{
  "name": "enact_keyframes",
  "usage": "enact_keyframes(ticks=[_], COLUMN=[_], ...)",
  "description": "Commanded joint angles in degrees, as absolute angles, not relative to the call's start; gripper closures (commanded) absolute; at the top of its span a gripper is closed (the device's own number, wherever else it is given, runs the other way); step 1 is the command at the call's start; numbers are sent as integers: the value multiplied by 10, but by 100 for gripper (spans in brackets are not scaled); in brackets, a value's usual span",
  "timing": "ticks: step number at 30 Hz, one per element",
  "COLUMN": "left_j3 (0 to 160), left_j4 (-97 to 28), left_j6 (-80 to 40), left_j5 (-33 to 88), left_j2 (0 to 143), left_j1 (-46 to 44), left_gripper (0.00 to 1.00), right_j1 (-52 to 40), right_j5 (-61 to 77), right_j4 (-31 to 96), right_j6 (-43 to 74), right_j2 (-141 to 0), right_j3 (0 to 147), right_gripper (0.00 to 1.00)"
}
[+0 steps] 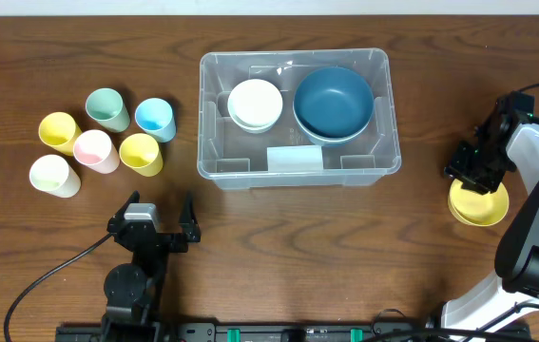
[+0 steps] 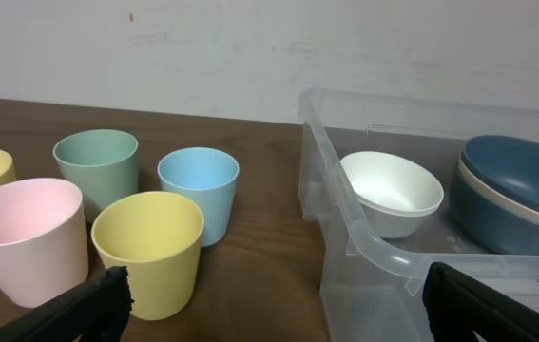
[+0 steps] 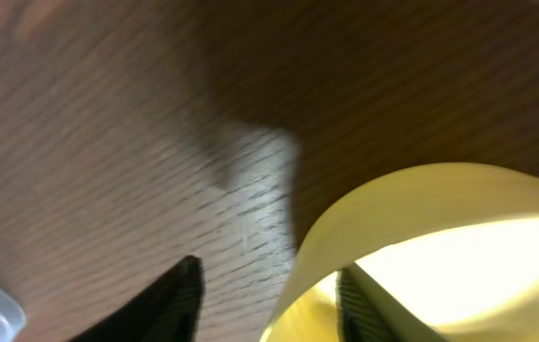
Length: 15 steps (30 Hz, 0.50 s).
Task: Pack container
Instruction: 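Move the right gripper to the yellow cups and grasp them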
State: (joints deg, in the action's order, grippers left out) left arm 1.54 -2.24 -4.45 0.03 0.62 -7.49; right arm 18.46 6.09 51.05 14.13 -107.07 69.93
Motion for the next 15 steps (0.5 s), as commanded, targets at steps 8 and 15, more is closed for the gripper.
enact_keyframes(ticks=[8,15], left_j3=[3,3], left_j4=[-41,-41], left_j6=[-43,-43], left_j5=[-6,-6], left_j2=[2,2], left_j1=[-72,-72], left_gripper=[2,2], right_j1=[182,178], right_j5=[46,50], right_j4=[472,575], right_j6=[153,116], right_j2=[-1056,-1056], right_j3=[722,904], right_gripper=[99,99])
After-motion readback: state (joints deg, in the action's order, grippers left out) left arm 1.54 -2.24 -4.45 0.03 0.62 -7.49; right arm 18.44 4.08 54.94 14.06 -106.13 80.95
